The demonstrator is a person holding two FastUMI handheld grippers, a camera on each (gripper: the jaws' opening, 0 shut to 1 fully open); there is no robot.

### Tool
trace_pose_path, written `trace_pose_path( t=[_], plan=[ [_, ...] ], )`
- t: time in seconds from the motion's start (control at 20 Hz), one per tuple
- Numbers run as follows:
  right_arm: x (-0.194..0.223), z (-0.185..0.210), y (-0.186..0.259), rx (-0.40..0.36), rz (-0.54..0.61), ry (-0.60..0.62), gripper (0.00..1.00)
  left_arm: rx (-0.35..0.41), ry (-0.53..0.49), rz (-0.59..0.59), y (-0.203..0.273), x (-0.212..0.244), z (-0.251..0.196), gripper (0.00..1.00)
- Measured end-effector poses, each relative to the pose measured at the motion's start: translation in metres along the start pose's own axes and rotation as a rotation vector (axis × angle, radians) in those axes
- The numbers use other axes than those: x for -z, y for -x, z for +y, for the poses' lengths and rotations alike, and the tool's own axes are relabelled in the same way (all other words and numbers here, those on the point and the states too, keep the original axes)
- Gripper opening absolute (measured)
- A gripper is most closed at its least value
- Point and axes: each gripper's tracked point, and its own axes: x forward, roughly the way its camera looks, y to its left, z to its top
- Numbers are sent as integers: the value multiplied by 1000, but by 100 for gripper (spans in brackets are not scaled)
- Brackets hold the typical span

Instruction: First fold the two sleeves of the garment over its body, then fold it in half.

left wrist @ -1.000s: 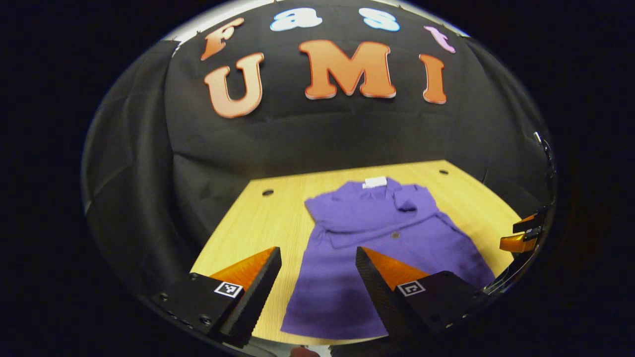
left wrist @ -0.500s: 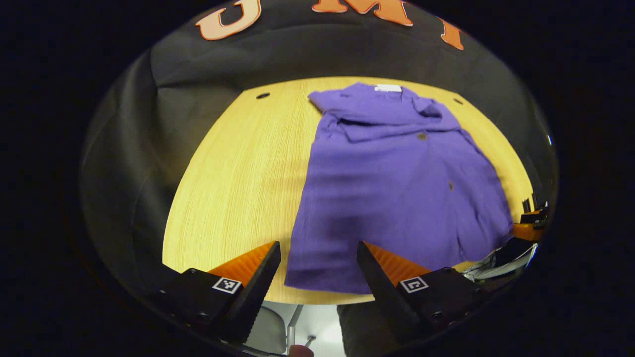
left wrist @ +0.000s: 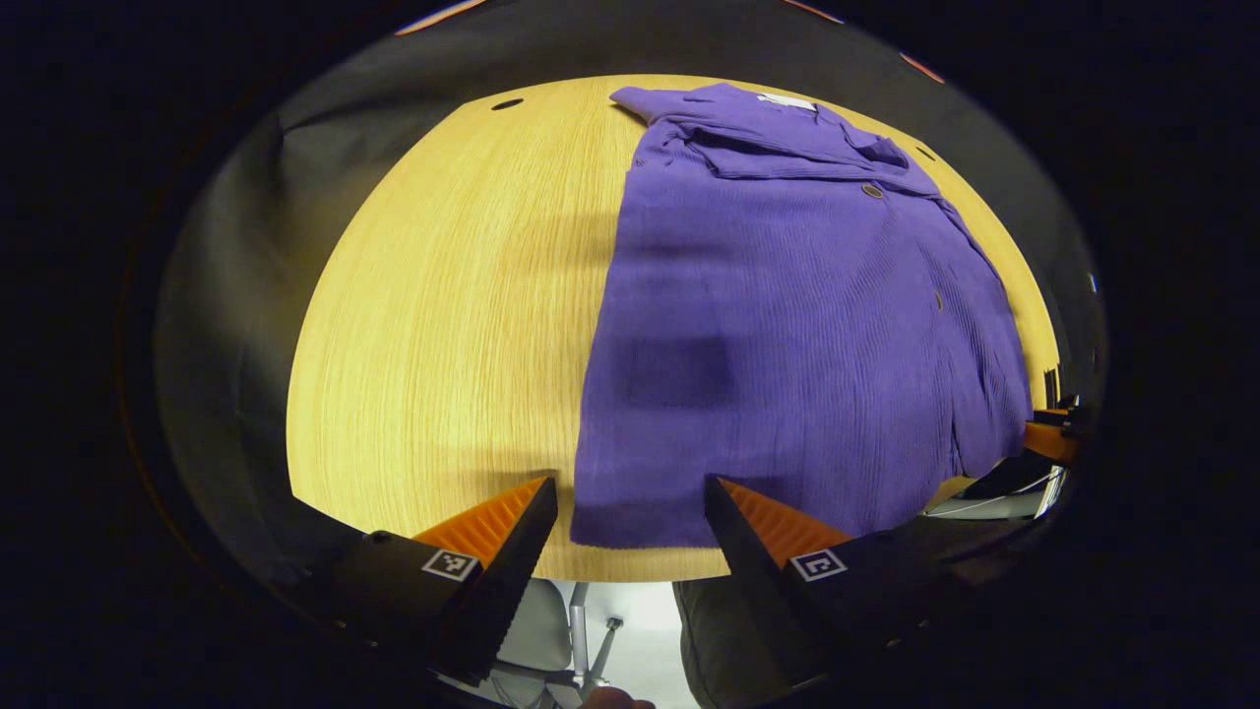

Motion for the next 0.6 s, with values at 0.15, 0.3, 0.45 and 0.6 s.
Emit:
trace_pose_path(
  t=[0.15, 0.3, 0.45, 0.6],
  plan=[
    [3, 5, -1, -2, 30, 19, 80, 28, 21, 59, -3, -2, 1, 97],
    [3, 6, 0, 17, 81, 152, 81, 37, -9, 107, -4, -2, -6, 95],
    [0, 13, -4, 7, 81, 89, 60, 76, 8, 140, -3, -2, -20, 45],
    [-10, 18, -7, -36, 71, -51, 11, 94, 38, 176, 1, 1, -26, 17]
  ],
)
